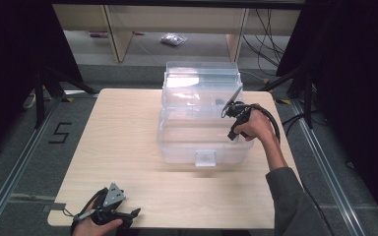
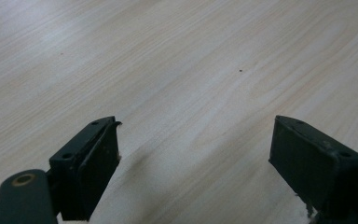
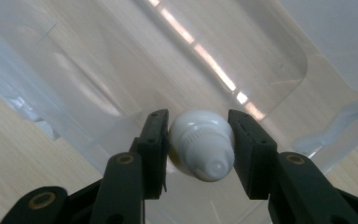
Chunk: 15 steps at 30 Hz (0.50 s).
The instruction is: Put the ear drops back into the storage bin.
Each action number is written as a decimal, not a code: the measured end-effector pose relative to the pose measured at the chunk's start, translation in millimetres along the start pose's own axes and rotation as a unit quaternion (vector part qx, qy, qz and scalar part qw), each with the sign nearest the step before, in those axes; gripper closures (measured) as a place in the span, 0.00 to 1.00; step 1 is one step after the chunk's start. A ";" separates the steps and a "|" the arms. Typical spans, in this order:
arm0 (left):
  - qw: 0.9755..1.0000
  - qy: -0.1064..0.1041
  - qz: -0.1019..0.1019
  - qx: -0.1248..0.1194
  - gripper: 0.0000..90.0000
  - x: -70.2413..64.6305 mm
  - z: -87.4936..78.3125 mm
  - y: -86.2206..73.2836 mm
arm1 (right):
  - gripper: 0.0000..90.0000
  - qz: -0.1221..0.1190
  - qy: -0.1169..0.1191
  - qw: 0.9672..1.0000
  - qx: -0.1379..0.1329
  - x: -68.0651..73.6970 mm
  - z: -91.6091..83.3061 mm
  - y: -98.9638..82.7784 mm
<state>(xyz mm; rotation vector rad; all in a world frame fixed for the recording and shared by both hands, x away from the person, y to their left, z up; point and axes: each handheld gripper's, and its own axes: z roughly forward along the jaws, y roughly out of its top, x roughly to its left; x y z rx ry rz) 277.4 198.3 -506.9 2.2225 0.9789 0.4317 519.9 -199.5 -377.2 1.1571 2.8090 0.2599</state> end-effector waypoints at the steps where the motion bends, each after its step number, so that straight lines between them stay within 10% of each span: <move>1: 1.000 0.000 0.001 0.002 0.17 0.3 0.1 0.1 | 0.67 -0.004 -0.002 1.000 0.000 -1.8 3.1 0.0; 15: 1.000 0.001 0.001 -0.003 0.17 -0.5 0.3 0.2 | 0.67 0.031 0.008 0.999 0.016 -10.8 25.0 -2.4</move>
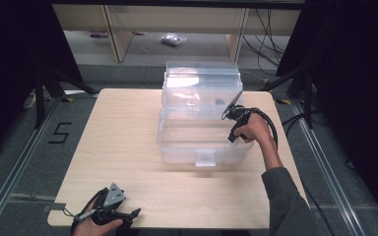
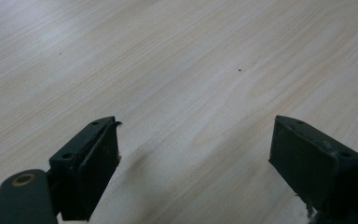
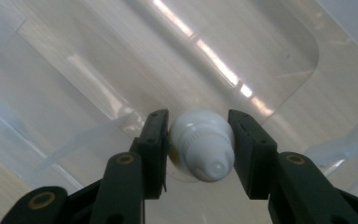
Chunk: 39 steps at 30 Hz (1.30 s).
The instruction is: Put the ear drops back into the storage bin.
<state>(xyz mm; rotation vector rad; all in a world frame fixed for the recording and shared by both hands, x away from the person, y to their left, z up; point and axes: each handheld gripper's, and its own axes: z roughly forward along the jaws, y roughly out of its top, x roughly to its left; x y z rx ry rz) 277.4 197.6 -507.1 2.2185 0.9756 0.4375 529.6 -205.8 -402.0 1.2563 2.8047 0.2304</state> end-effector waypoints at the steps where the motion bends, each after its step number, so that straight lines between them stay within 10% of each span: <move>1: 1.000 0.000 0.000 0.000 0.17 0.0 -0.1 0.0 | 0.67 0.001 -0.001 1.000 0.000 0.2 1.4 -0.1; 29: 1.000 0.000 0.002 0.000 0.17 0.4 -0.6 0.0 | 0.67 0.008 -0.004 1.000 0.018 6.8 18.2 5.6; 31: 1.000 -0.001 0.000 0.004 0.17 0.7 -0.4 -0.1 | 0.67 -0.019 -0.002 1.000 0.009 4.0 20.8 5.7; 39: 1.000 -0.001 -0.001 0.003 0.17 0.5 -0.3 -0.1 | 0.67 0.013 0.004 1.000 0.010 1.1 25.5 0.9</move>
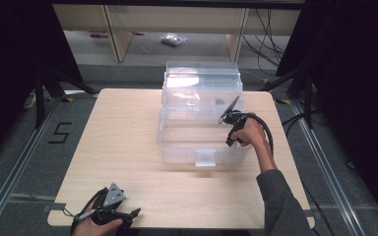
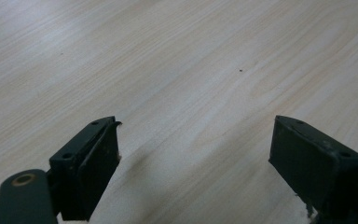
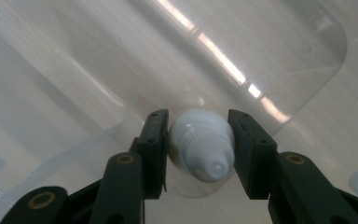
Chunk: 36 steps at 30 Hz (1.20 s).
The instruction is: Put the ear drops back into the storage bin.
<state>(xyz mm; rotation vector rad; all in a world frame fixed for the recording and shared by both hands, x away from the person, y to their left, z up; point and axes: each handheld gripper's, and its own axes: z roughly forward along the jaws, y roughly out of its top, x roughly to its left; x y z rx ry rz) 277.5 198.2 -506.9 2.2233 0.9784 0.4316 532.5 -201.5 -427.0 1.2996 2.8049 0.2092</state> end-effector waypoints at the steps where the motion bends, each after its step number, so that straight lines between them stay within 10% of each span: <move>1: 1.000 0.000 0.000 0.001 0.17 0.0 -0.1 0.0 | 0.67 0.004 0.001 1.000 0.003 0.6 -0.2 -0.1; 24: 1.000 0.006 0.000 -0.003 0.17 -0.6 0.6 0.2 | 0.66 0.000 0.001 1.000 0.008 1.1 5.4 0.3; 36: 1.000 0.001 -0.003 -0.004 0.17 -0.6 0.3 0.0 | 0.41 0.006 0.004 0.999 -0.045 -3.5 -15.8 -5.2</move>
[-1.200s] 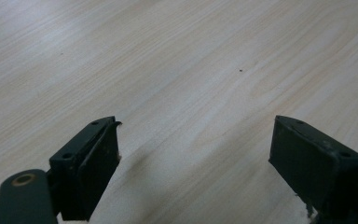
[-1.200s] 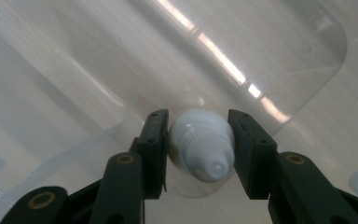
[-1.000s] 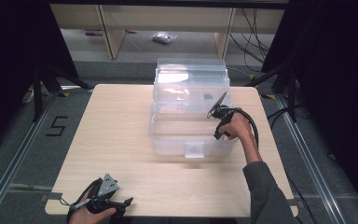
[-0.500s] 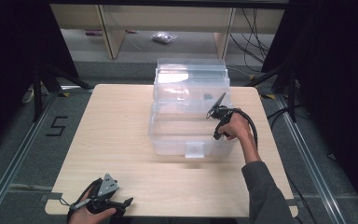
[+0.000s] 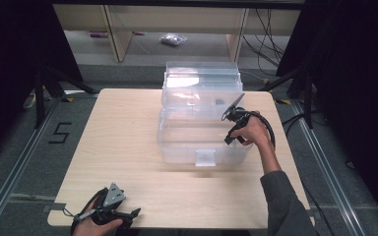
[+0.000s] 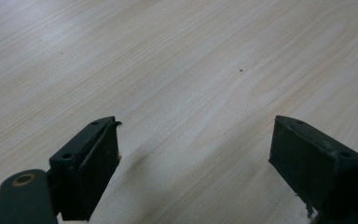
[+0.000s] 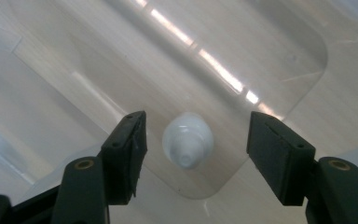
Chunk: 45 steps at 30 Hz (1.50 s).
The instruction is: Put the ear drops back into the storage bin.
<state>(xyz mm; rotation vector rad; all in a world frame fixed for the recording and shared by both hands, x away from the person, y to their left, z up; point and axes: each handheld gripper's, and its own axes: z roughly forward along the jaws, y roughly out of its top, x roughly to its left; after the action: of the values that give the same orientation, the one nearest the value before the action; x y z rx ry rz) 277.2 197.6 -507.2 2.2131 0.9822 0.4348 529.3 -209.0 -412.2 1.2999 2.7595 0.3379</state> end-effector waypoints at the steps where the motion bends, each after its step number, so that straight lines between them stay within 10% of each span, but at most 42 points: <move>1: 1.000 -0.001 0.001 0.001 0.17 0.1 -0.1 0.0 | 0.41 0.007 0.000 1.000 -0.004 0.4 -2.7 -0.3; 45: 1.000 0.003 0.003 0.001 0.17 0.1 0.2 0.0 | 0.27 0.004 -0.002 0.993 -0.119 23.2 -67.3 -51.3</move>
<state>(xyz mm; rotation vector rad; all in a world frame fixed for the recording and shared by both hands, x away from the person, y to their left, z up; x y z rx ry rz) 277.4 197.6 -507.3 2.2188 0.9803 0.4421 465.2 -234.1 -357.8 1.2505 2.6104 0.6420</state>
